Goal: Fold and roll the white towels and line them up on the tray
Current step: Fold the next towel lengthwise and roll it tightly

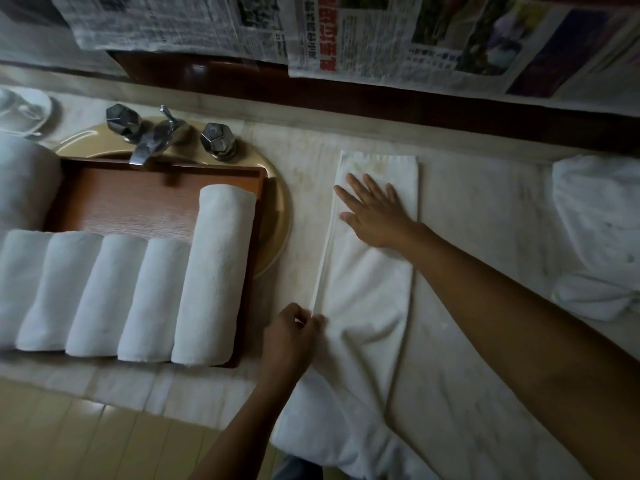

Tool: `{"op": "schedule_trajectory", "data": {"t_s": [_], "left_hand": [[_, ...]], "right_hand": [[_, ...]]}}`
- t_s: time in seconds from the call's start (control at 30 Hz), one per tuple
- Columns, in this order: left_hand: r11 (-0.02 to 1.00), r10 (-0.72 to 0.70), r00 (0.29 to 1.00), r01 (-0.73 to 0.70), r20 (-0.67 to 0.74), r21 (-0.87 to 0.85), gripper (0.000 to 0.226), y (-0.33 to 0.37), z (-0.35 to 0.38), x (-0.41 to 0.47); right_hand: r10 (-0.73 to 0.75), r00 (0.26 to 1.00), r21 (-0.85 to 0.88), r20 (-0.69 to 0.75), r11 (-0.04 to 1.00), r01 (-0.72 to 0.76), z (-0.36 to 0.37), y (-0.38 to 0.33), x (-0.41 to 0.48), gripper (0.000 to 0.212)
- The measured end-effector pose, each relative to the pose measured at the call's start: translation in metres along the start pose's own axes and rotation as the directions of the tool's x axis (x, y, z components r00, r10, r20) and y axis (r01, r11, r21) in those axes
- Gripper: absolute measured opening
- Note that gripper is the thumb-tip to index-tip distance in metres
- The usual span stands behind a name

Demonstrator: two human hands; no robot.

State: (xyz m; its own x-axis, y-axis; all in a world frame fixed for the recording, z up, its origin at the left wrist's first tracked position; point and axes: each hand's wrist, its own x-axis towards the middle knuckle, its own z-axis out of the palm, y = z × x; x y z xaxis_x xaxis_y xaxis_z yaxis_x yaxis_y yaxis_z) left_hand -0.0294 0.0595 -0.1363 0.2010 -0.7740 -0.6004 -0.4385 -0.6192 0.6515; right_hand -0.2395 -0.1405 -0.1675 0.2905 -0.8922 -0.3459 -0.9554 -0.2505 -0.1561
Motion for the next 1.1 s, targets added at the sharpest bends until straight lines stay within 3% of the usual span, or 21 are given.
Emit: {"op": "schedule_trajectory", "data": {"t_s": [0.1, 0.27, 0.4, 0.53, 0.63, 0.73, 0.83, 0.97, 1.1], "left_hand": [[0.995, 0.050, 0.998, -0.047, -0.024, 0.091, 0.022, 0.008, -0.002, 0.000], [1.000, -0.017, 0.999, 0.017, 0.045, -0.004, 0.023, 0.009, -0.006, 0.003], [0.995, -0.065, 0.992, 0.073, 0.112, -0.074, 0.022, 0.009, -0.008, 0.004], [0.892, -0.184, 0.898, 0.323, 0.399, -0.316, 0.015, 0.004, -0.016, -0.007], [0.974, -0.124, 0.951, 0.171, 0.283, -0.147, 0.019, -0.010, -0.019, -0.013], [0.987, -0.101, 0.984, 0.118, 0.147, -0.112, 0.028, -0.013, -0.020, -0.016], [0.999, -0.037, 0.997, 0.036, 0.067, 0.030, 0.026, -0.011, -0.019, -0.017], [1.000, -0.004, 0.998, 0.003, 0.068, 0.010, 0.017, -0.008, -0.017, -0.018], [1.000, 0.000, 0.997, 0.000, 0.082, -0.002, 0.016, -0.009, -0.017, -0.014]], "right_hand": [[0.027, 0.999, 0.053, -0.019, 0.998, -0.026, -0.003, -0.003, -0.004, 0.062], [-0.019, 0.933, 0.197, -0.360, 0.976, 0.096, 0.025, -0.032, -0.060, 0.060], [-0.123, 0.944, 0.010, -0.306, 0.991, 0.133, 0.065, -0.042, -0.093, 0.064], [-0.117, 0.945, -0.031, -0.305, 0.993, 0.113, 0.065, -0.036, -0.088, 0.063], [-0.133, 0.943, -0.060, -0.306, 0.991, 0.120, 0.064, -0.033, -0.085, 0.062], [-0.126, 0.943, -0.060, -0.307, 0.992, 0.113, 0.061, -0.031, -0.082, 0.062], [-0.113, 0.945, -0.055, -0.306, 0.993, 0.101, 0.059, -0.030, -0.076, 0.062], [-0.061, 0.962, -0.023, -0.266, 0.998, 0.057, 0.050, -0.030, -0.070, 0.067], [-0.060, 0.942, 0.064, -0.331, 0.994, 0.086, 0.056, -0.048, -0.095, 0.064]]}}
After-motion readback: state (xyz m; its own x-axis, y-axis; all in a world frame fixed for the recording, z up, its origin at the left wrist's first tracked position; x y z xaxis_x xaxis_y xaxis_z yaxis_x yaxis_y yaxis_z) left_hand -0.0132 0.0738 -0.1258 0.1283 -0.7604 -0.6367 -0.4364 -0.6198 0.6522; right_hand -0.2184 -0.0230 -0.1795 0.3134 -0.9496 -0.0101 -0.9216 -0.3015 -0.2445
